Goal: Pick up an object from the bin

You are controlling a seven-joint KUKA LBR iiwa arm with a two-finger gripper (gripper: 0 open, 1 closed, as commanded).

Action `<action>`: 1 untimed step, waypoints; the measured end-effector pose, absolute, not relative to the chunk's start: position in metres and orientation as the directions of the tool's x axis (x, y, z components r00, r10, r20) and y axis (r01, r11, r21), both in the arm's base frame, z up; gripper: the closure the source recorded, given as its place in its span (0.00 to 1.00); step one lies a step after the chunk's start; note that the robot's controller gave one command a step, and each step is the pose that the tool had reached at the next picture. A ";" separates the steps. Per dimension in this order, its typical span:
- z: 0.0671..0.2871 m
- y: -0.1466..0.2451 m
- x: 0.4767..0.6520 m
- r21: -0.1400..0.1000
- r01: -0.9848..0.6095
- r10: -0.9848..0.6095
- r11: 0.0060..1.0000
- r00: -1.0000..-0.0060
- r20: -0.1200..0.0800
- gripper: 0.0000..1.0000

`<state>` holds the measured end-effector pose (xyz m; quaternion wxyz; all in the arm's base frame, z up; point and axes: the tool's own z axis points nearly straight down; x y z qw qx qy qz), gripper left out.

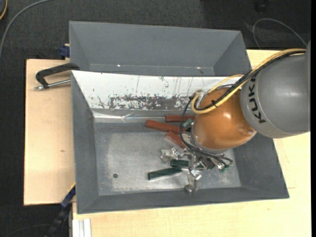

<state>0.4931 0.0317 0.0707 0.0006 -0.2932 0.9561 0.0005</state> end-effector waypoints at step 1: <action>0.071 0.032 0.493 0.001 -0.561 -0.561 0.828 -0.828 -0.001 1.00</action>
Offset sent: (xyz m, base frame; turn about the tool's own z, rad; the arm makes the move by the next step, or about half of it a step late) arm 0.0000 0.0000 0.0000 0.0000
